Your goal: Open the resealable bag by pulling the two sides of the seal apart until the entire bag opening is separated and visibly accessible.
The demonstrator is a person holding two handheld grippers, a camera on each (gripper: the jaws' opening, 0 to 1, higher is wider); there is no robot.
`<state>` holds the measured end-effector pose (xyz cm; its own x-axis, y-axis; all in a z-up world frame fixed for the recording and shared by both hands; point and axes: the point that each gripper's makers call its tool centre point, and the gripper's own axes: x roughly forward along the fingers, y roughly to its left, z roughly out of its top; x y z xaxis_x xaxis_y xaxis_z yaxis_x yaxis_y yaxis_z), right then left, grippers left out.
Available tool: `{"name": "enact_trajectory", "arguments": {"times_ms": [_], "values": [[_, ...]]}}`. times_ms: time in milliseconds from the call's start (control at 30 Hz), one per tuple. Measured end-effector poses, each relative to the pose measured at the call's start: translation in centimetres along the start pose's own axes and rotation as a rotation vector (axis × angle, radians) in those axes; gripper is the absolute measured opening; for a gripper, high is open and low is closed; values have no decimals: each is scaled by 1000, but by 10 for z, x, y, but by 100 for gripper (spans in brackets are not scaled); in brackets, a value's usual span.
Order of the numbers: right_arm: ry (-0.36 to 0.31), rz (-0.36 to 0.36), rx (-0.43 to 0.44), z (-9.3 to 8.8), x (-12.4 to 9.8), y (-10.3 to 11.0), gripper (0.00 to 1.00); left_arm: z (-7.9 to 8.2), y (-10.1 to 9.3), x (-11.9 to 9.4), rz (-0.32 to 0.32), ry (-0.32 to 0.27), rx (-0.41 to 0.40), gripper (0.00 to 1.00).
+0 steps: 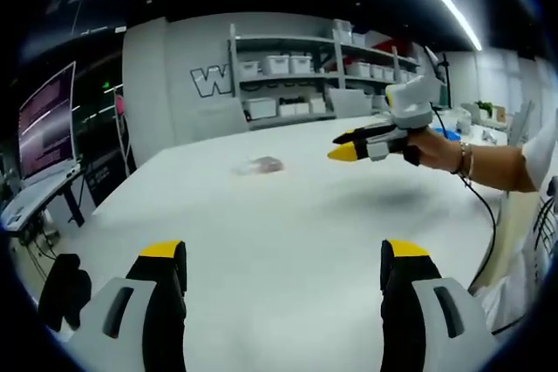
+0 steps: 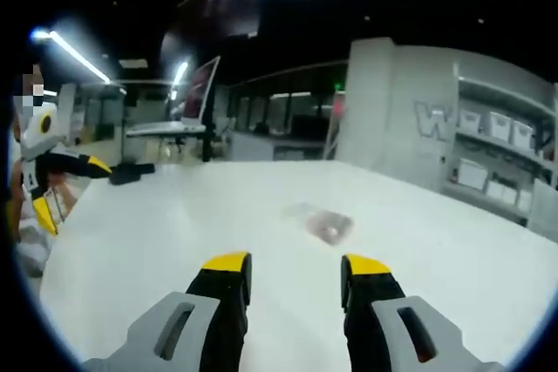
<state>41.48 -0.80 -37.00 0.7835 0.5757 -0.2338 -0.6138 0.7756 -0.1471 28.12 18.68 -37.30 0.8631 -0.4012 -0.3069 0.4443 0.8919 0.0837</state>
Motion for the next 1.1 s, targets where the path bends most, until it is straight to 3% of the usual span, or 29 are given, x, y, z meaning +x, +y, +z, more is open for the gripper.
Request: {"name": "enact_trajectory", "arguments": {"times_ms": [667,1100], "values": [[31,28,-67,-1,37,-4,36,-5,3,9,-14,12,-11,90],[44,23,-186,3,61,-7,30,-5,7,9,-12,10,-16,90]]}}
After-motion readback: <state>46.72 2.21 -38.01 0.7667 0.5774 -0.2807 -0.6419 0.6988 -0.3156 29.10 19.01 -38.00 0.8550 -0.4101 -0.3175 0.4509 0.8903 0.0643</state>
